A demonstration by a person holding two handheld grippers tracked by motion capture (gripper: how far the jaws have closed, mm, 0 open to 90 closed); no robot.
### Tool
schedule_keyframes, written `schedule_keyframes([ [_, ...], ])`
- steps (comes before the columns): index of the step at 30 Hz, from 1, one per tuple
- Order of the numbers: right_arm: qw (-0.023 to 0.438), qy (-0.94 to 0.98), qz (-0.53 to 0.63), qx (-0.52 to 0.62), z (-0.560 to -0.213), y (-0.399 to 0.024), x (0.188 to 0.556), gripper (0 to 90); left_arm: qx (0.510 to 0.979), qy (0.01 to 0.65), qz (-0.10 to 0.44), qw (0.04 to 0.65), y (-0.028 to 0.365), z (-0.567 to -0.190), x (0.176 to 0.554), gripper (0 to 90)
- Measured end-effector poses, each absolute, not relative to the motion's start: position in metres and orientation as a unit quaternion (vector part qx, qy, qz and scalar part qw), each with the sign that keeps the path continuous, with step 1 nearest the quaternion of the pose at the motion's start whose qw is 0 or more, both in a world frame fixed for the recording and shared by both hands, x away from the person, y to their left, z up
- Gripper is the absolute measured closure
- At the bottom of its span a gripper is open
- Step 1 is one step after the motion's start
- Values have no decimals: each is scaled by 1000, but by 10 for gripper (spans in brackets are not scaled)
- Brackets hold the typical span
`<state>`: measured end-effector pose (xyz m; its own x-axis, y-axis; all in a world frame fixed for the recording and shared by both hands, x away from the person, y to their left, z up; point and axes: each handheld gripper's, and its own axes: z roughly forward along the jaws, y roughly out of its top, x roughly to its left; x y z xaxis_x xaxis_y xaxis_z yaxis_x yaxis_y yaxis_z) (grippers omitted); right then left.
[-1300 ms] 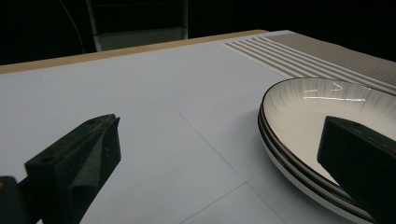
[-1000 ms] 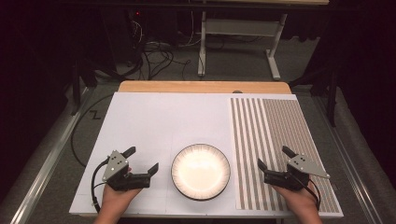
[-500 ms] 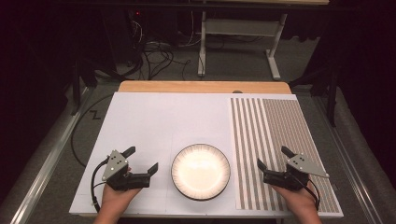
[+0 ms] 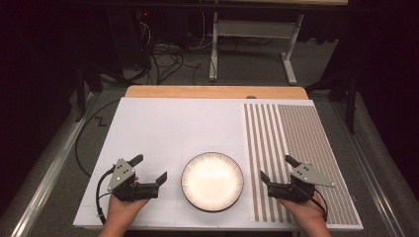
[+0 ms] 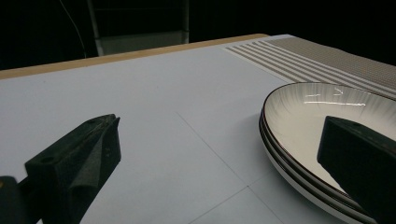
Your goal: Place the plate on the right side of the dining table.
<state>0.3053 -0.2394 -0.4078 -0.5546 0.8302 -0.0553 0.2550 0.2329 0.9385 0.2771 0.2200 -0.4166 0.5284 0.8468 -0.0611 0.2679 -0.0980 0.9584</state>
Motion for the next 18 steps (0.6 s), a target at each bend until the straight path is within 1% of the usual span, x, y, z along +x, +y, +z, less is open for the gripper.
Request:
schedule_keyframes([
  [9, 277, 747, 498, 343, -407, -214, 299, 34, 689, 404, 269, 538, 220, -417, 277, 1],
  [18, 267, 754, 503, 329, -406, -199, 294, 40, 689, 404, 269, 539, 220, -416, 277, 1],
])
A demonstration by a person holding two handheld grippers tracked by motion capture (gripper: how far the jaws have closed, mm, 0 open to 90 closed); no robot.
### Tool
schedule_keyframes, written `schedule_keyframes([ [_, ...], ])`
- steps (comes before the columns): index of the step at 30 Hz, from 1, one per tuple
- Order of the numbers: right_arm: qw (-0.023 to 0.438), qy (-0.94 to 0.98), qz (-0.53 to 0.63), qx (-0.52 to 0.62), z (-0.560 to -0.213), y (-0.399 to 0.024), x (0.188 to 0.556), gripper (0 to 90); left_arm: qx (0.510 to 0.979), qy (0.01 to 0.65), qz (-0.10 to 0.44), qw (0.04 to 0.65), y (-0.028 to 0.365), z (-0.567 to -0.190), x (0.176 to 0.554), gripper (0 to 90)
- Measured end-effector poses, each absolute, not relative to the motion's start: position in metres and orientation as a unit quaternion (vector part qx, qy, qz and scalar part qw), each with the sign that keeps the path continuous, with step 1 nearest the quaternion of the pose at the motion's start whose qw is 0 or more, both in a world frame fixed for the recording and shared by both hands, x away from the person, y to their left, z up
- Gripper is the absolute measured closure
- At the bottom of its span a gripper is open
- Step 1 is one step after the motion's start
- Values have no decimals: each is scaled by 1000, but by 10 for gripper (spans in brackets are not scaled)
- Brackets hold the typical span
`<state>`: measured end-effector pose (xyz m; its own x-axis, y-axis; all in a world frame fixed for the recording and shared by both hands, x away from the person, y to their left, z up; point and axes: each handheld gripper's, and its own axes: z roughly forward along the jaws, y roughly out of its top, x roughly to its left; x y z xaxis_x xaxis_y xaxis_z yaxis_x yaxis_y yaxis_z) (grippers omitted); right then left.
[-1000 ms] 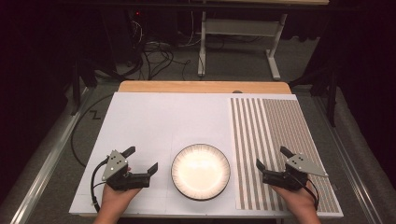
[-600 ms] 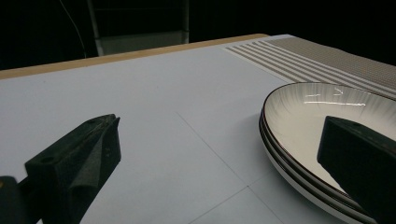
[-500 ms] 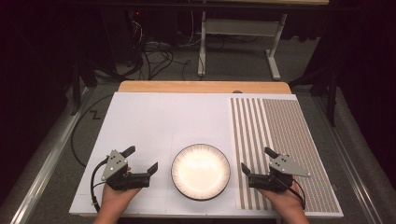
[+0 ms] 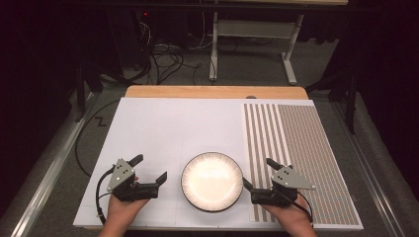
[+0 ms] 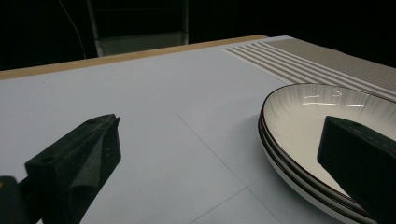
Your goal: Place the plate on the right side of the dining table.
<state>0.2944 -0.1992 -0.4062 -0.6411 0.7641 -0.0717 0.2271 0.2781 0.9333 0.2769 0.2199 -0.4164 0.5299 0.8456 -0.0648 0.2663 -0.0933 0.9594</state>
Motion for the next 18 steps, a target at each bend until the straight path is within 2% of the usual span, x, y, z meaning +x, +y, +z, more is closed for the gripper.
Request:
schedule_keyframes([
  [12, 253, 767, 501, 310, -407, -179, 291, 51, 688, 402, 269, 541, 220, -416, 277, 1],
  [18, 240, 772, 497, 315, -406, -180, 292, 133, 689, 402, 270, 540, 220, -416, 276, 1],
])
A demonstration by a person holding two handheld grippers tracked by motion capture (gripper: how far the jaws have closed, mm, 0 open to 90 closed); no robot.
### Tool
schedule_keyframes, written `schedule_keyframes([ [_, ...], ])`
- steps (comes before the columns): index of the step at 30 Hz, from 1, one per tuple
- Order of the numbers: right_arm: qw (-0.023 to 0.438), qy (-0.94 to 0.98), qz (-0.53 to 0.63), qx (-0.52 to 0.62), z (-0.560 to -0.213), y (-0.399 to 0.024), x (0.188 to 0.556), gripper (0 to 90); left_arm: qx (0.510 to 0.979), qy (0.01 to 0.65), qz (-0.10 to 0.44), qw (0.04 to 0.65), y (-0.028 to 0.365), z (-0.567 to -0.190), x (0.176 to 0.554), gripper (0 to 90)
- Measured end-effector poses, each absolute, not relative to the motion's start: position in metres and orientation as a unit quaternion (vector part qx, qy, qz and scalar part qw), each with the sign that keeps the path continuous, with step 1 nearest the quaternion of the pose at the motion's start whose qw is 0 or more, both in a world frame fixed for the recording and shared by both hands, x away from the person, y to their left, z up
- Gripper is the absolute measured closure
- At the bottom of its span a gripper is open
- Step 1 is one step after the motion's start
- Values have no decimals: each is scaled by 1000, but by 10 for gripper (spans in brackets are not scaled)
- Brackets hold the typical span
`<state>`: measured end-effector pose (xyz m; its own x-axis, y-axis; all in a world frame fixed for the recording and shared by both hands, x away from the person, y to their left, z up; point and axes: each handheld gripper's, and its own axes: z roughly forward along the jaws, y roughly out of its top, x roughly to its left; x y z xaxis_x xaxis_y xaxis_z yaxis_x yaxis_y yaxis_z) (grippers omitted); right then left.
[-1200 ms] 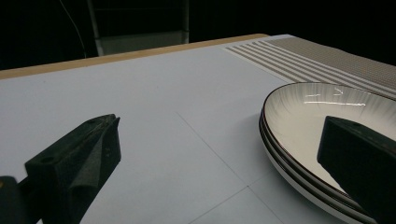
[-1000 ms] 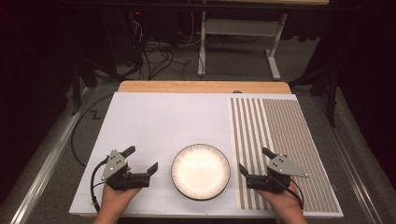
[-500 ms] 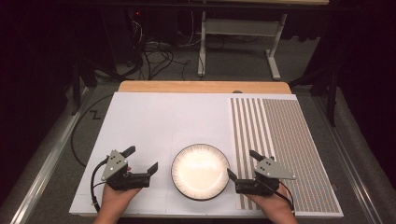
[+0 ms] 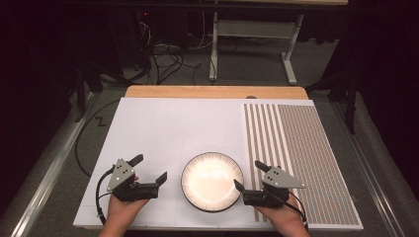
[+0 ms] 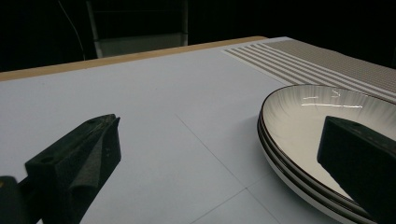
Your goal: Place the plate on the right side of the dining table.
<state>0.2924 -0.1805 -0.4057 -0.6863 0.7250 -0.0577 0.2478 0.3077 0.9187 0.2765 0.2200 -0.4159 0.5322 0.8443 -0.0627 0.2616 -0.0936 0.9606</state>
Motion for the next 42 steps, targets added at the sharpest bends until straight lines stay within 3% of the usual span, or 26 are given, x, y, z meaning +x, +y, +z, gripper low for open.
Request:
schedule_keyframes([
  [5, 244, 772, 494, 318, -403, -184, 293, 272, 689, 401, 269, 540, 219, -416, 277, 1],
  [7, 237, 777, 490, 317, -402, -186, 294, 371, 689, 401, 270, 540, 219, -416, 277, 1],
  [23, 195, 810, 458, 310, -399, -197, 300, 754, 690, 399, 271, 540, 218, -416, 276, 1],
  [31, 168, 827, 439, 309, -399, -196, 303, 887, 691, 398, 272, 539, 218, -416, 276, 1],
  [42, 170, 858, 391, 287, -398, -183, 300, 900, 691, 397, 273, 539, 218, -415, 276, 1],
])
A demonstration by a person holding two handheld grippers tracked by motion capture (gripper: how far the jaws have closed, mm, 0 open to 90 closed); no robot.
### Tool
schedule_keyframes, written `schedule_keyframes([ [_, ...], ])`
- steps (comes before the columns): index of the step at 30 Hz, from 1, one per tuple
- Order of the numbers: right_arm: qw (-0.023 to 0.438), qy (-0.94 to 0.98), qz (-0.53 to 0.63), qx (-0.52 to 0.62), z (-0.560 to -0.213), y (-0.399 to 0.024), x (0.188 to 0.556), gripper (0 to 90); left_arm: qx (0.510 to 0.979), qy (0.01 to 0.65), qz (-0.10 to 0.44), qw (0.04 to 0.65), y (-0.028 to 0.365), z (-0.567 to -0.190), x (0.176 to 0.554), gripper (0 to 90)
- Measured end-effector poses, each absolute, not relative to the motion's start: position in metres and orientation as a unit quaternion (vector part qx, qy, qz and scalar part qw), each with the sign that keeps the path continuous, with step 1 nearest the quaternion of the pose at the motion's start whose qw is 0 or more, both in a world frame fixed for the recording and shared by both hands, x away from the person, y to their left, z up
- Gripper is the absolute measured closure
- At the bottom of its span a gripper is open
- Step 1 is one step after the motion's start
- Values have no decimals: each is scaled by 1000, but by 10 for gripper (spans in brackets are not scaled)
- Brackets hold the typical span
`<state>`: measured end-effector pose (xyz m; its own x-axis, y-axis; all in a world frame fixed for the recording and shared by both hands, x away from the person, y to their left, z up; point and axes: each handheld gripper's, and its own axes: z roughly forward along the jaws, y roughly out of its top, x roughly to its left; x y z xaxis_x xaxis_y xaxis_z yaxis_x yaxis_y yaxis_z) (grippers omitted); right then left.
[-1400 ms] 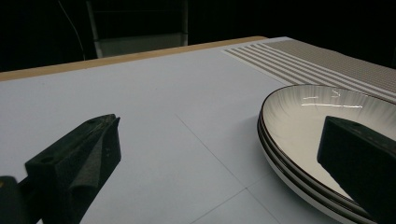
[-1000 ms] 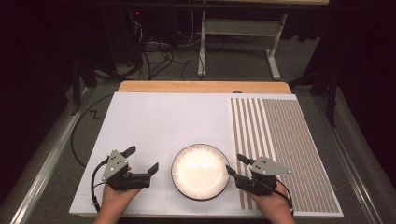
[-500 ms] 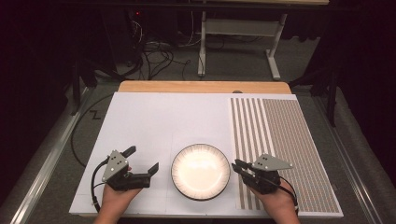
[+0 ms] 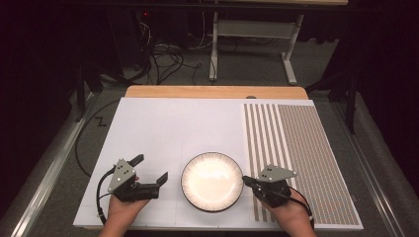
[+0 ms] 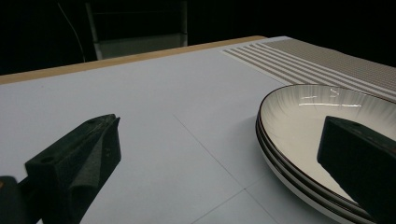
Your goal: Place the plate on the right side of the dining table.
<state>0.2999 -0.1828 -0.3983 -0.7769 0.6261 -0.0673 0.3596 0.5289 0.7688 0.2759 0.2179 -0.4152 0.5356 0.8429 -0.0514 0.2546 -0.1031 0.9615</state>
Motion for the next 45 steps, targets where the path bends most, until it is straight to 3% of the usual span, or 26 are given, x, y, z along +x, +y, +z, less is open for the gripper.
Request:
schedule_keyframes([
  [45, 190, 872, 360, 273, -397, -172, 298, 900, 686, 402, 270, 543, 219, -416, 276, 1],
])
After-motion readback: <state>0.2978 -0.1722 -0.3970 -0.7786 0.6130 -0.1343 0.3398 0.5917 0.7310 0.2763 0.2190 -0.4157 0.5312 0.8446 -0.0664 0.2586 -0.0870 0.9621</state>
